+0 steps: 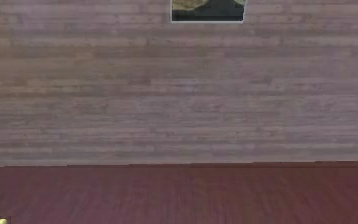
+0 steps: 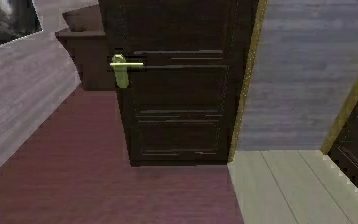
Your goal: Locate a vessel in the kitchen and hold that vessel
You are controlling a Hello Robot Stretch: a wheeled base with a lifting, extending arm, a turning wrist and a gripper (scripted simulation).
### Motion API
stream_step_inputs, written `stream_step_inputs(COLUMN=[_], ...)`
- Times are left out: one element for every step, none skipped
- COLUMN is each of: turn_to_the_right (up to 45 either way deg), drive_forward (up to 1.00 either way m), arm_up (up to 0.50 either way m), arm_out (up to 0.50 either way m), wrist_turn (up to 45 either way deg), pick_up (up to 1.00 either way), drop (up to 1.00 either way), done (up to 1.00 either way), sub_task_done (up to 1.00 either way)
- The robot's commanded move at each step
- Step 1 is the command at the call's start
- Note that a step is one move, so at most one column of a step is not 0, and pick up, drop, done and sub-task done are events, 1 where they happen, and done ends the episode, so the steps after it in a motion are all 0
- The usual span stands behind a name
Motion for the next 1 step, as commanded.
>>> stream_step_inputs(turn_to_the_right=[0.0], drive_forward=[0.55], arm_up=[0.00], arm_out=[0.00], wrist_turn=[0.0], pick_up=[0.00], drop=[0.00], done=[0.00], sub_task_done=[0.00])
